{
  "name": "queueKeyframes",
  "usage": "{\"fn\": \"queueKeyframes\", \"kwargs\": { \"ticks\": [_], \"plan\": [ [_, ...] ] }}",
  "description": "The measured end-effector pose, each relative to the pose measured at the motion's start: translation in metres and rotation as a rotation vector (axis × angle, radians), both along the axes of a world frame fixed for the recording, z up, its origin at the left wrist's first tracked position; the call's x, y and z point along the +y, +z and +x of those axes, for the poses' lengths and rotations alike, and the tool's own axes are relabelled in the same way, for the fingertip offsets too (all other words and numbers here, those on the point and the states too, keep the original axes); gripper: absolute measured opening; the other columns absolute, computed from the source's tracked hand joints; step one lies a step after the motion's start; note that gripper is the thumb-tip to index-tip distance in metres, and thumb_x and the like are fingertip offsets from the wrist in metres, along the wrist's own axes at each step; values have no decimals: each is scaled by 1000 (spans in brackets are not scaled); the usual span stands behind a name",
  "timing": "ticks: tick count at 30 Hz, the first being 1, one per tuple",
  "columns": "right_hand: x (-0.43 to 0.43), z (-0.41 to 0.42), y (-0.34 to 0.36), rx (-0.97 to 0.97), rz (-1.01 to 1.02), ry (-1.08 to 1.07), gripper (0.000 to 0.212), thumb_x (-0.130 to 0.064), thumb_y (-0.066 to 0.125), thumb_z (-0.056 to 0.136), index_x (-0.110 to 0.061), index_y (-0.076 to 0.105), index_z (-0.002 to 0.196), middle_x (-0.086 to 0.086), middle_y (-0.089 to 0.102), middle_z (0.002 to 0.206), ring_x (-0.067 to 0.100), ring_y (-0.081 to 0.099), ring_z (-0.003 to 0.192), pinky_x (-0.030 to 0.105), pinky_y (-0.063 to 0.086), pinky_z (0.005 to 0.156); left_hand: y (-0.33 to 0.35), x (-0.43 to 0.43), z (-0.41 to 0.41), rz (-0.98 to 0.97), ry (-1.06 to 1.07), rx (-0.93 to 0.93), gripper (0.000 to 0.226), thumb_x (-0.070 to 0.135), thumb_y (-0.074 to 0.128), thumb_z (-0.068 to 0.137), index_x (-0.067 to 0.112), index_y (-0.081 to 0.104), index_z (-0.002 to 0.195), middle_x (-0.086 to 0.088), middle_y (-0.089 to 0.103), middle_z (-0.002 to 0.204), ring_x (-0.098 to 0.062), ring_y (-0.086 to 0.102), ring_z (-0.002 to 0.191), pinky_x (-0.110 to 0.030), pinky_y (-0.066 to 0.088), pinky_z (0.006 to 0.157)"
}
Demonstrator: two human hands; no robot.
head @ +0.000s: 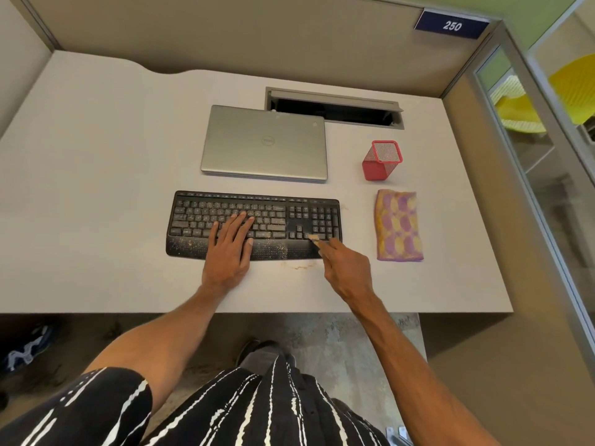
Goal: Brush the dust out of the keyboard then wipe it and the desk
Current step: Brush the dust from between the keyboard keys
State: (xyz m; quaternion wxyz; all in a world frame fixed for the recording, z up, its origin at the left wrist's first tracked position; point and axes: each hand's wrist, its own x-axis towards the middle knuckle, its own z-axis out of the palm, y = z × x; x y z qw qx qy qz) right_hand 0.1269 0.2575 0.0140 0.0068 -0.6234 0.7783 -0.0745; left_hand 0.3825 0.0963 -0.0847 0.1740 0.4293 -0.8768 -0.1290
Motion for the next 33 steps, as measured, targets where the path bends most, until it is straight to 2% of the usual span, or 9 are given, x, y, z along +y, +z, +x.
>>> {"fn": "queueKeyframes", "kwargs": {
  "ticks": [4, 7, 9, 13, 19, 24, 27, 29, 33],
  "plan": [
    [25, 6, -8, -2, 30, 12, 36, -22, 66, 100, -24, 66, 136, -5, 70, 103, 18, 66, 68, 29, 53, 52, 0, 0, -1, 0, 2, 4, 57, 38, 32, 117, 23, 33, 172, -1, 31, 178, -22, 23, 167, -58, 10, 137],
    [45, 8, -10, -20, 35, 18, 31, -23, 64, 101, -25, 69, 131, -9, 66, 93, 18, 62, 63, 25, 39, 47, 0, 0, 0, 7, 0, 4, 57, 39, 32, 117, 23, 32, 172, -2, 30, 179, -22, 22, 168, -58, 9, 137],
    [46, 5, -7, -19, 2, 4, 33, -22, 64, 101, -25, 68, 134, -9, 67, 95, 17, 61, 61, 23, 34, 47, 0, 0, 0, 9, 0, 2, 57, 39, 32, 117, 22, 32, 172, -2, 30, 179, -22, 22, 168, -58, 9, 137],
    [28, -4, 1, 13, -57, -47, 37, -19, 67, 100, -22, 65, 137, -5, 67, 100, 16, 59, 61, 21, 31, 47, 1, 1, 0, 10, 0, 9, 58, 39, 33, 116, 23, 32, 172, -2, 31, 178, -22, 23, 167, -59, 10, 137],
    [28, -4, -2, -37, 16, -50, 35, -20, 67, 100, -24, 67, 135, -7, 69, 99, 16, 62, 62, 21, 33, 49, 0, 1, -1, 11, 3, 10, 59, 40, 35, 115, 24, 32, 172, -2, 31, 178, -21, 22, 168, -59, 10, 137],
    [54, 2, -2, -64, 70, -24, 22, -23, 69, 98, -24, 76, 119, -9, 65, 84, 14, 59, 58, 14, 9, 50, -1, 0, 0, 7, 5, -4, 60, 41, 34, 115, 24, 31, 172, -2, 31, 179, -21, 21, 168, -59, 10, 137],
    [49, -2, 2, -60, 17, -46, 29, -21, 70, 98, -23, 72, 127, -8, 63, 85, 13, 53, 56, 17, 15, 48, 0, 2, -1, 4, 8, 0, 60, 41, 35, 115, 24, 32, 172, -2, 31, 178, -21, 22, 168, -59, 10, 137],
    [37, -7, 5, -51, -23, -74, 32, -20, 69, 100, -21, 69, 131, -6, 61, 85, 9, 42, 55, 17, 11, 49, 1, 2, 0, 0, 10, 4, 60, 40, 35, 115, 24, 32, 172, -1, 31, 178, -21, 22, 168, -58, 9, 137],
    [21, -16, 7, -26, 12, -97, 25, -19, 68, 101, -19, 71, 125, -6, 61, 85, 6, 36, 58, 15, 7, 49, 3, 2, -1, -3, 9, 2, 60, 40, 36, 114, 23, 33, 172, -1, 31, 178, -21, 23, 167, -57, 8, 137]
  ]
}}
